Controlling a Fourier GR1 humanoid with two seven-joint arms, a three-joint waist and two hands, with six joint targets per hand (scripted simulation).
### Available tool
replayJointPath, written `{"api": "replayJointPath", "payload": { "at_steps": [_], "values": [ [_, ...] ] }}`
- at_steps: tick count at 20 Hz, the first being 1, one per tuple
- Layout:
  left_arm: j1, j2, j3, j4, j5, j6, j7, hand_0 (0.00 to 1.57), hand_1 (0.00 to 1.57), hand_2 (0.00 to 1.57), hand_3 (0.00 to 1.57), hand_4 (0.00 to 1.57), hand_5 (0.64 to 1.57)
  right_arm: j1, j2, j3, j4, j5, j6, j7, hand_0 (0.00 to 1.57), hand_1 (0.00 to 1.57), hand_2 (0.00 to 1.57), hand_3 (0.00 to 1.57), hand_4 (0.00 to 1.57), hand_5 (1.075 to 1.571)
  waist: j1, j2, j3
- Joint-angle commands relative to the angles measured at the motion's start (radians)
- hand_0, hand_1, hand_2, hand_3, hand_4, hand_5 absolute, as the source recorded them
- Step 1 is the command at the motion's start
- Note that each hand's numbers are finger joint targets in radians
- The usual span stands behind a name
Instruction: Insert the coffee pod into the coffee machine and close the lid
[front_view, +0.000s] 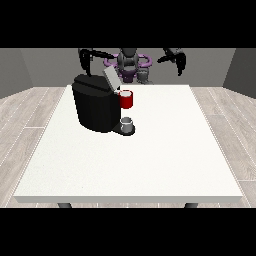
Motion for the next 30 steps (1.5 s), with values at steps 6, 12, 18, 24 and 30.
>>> {"api": "replayJointPath", "payload": {
  "at_steps": [6,12,18,24,30],
  "values": [
    [0.087,0.081,0.017,-0.160,0.062,0.008,-0.003,0.00,0.00,0.00,0.00,0.35,1.571,-0.094,0.038,0.070,0.026,0.007,0.020,0.017,0.00,0.00,0.00,0.00,0.00,1.571,-0.062,0.092,-0.0004],
    [0.105,0.044,-0.051,-0.300,0.079,0.031,0.066,0.00,0.00,0.00,0.00,0.37,1.571,-0.190,-0.027,0.033,0.127,0.012,0.037,-0.034,0.00,0.00,0.00,0.00,0.00,1.571,-0.017,0.154,-0.0001],
    [0.148,0.071,-0.031,-0.326,0.096,0.052,0.073,0.00,0.00,0.00,0.00,0.31,1.571,-0.208,0.021,0.077,0.113,0.014,0.046,-0.024,0.00,0.00,0.00,0.00,0.08,1.571,-0.072,0.157,-0.0003],
    [0.181,0.063,-0.047,-0.349,0.073,0.092,0.103,0.00,0.00,0.00,0.00,0.35,1.571,-0.227,0.044,0.135,0.119,0.082,0.014,-0.046,0.00,0.00,0.00,0.00,0.20,1.571,-0.069,0.160,-0.0004],
    [0.193,0.081,-0.052,-0.318,0.078,0.051,0.046,0.00,0.00,0.00,0.00,0.36,1.571,-0.332,0.049,0.162,0.090,0.105,0.004,0.004,0.00,0.00,0.00,0.00,0.10,1.571,-0.029,0.178,-0.0008]
  ]
}}
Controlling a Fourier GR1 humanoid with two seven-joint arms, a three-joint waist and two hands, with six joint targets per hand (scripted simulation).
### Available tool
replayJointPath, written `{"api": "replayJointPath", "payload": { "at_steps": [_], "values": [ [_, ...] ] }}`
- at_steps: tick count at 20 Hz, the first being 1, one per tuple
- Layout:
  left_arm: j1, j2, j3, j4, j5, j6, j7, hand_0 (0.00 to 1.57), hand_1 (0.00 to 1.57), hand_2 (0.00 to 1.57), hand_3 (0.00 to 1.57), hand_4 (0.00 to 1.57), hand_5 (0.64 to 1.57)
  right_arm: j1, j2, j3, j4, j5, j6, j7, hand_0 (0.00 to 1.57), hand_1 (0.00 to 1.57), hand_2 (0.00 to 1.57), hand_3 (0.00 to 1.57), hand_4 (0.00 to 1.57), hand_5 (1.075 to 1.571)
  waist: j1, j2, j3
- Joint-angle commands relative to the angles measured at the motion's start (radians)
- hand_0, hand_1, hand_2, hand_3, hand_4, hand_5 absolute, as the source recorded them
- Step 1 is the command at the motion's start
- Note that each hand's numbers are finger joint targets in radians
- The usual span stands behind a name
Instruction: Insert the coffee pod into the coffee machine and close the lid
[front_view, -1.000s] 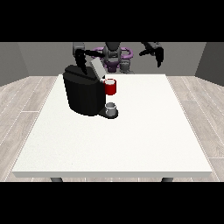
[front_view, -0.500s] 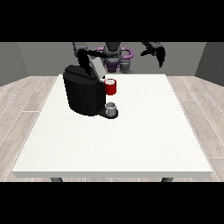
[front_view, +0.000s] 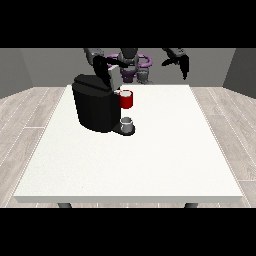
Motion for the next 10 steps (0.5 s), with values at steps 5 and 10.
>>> {"api": "replayJointPath", "payload": {
  "at_steps": [5,10],
  "values": [
    [-0.079,0.020,-0.001,-0.008,0.006,-0.008,0.045,0.00,0.00,0.00,0.00,0.39,1.571,-0.097,0.045,0.062,-0.022,0.046,-0.005,-0.025,0.00,0.00,0.00,0.00,0.00,1.571,0.047,0.051,-0.0050],
    [-0.054,-0.027,-0.063,-0.021,-0.028,0.002,0.027,0.00,0.00,0.00,0.00,0.38,1.571,-0.136,0.017,0.081,-0.045,0.092,-0.022,0.002,0.00,0.00,0.00,0.00,0.10,1.571,0.107,0.053,-0.0047]
  ]
}}
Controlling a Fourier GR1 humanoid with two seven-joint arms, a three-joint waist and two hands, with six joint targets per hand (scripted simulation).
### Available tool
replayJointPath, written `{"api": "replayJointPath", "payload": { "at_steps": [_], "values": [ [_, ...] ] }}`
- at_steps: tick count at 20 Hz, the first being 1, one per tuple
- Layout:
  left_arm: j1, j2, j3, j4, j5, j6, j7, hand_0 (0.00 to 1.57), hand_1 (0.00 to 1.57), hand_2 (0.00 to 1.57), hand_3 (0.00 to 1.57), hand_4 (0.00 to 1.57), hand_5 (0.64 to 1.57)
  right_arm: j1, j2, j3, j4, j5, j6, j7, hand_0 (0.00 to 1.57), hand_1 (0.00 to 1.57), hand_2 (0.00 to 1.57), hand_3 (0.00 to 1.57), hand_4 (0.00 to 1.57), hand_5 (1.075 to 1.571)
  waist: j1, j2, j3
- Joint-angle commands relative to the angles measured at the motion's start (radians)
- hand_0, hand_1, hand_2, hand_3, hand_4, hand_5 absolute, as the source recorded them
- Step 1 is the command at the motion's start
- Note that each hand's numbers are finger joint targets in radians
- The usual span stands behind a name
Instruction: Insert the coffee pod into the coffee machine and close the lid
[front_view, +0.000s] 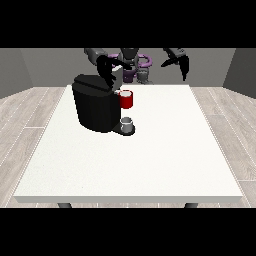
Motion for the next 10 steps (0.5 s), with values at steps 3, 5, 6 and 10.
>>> {"api": "replayJointPath", "payload": {
  "at_steps": [3,5,6,10],
  "values": [
    [-0.021,0.002,-0.021,0.006,-0.003,-0.022,-0.045,0.00,0.00,0.00,0.00,0.33,1.571,-0.132,0.021,0.051,-0.050,0.038,0.005,-0.034,0.00,0.00,0.00,0.00,0.20,1.571,0.113,0.048,-0.0135],
    [-0.024,-0.031,-0.049,0.022,-0.033,0.008,-0.056,0.00,0.00,0.00,0.00,0.36,1.571,-0.161,0.032,0.069,-0.066,0.060,-0.011,0.013,0.00,0.00,0.00,0.00,0.30,1.571,0.118,0.045,-0.0139],
    [-0.053,-0.006,-0.014,0.012,0.015,-0.026,-0.019,0.00,0.00,0.00,0.00,0.40,1.571,-0.173,0.000,0.047,-0.062,0.056,-0.002,0.026,0.00,0.00,0.00,0.00,0.26,1.571,0.137,0.035,-0.0134],
    [-0.058,-0.016,-0.035,0.012,-0.005,-0.017,-0.052,0.00,0.00,0.00,0.00,0.44,1.571,-0.171,0.001,0.036,-0.095,0.051,-0.001,0.062,0.00,0.00,0.00,0.00,0.10,1.571,0.170,0.067,-0.0129]
  ]
}}
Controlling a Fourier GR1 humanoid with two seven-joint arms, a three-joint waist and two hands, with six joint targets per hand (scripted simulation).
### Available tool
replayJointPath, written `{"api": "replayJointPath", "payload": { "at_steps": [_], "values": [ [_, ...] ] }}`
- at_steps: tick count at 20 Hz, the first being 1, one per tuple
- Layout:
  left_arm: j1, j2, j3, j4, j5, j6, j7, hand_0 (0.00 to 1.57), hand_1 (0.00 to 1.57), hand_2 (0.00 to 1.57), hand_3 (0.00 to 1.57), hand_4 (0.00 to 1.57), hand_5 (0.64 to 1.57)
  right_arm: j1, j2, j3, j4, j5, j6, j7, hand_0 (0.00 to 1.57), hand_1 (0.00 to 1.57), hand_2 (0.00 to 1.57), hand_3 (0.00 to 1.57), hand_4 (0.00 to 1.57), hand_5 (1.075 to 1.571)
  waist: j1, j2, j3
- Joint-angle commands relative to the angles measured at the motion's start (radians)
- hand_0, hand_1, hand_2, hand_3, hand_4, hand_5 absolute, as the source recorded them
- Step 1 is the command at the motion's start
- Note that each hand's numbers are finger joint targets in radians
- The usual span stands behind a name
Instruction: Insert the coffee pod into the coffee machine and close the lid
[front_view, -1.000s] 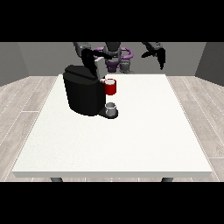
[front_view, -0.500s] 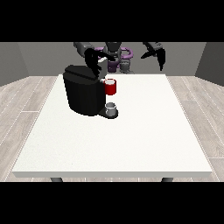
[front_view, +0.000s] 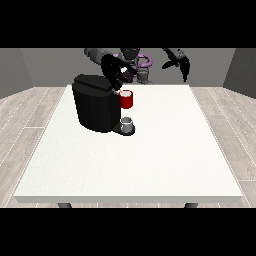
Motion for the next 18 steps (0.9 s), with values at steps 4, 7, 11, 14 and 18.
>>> {"api": "replayJointPath", "payload": {
  "at_steps": [4,7,11,14,18],
  "values": [
    [-0.046,0.001,-0.021,0.010,-0.003,-0.022,-0.024,0.00,0.00,0.00,0.00,0.40,1.571,-0.123,0.060,0.050,-0.089,-0.001,0.025,-0.043,0.00,0.00,0.00,0.00,0.09,1.571,0.140,0.053,-0.0258],
    [-0.083,-0.006,-0.038,-0.002,0.010,-0.046,-0.012,0.00,0.00,0.00,0.00,0.42,1.571,-0.151,0.033,0.020,-0.110,0.009,0.004,-0.001,0.00,0.00,0.00,0.00,0.00,1.571,0.198,0.076,-0.0251],
    [-0.128,-0.023,-0.051,-0.001,0.012,-0.046,0.011,0.00,0.00,0.00,0.00,0.37,1.571,-0.169,-0.010,-0.004,-0.119,0.014,0.035,0.015,0.00,0.00,0.00,0.00,0.00,1.571,0.231,0.109,-0.0236],
    [-0.143,-0.017,-0.056,-0.003,0.003,-0.047,0.012,0.00,0.00,0.00,0.00,0.43,1.571,-0.168,-0.021,-0.016,-0.123,0.021,0.041,0.010,0.00,0.00,0.00,0.00,0.00,1.571,0.264,0.125,-0.0235],
    [-0.168,-0.012,-0.051,-0.003,0.019,-0.066,-0.017,0.00,0.00,0.00,0.00,0.35,1.571,-0.213,-0.033,-0.040,-0.113,0.010,0.033,-0.038,0.00,0.00,0.00,0.00,0.00,1.571,0.284,0.191,-0.0253]
  ]
}}
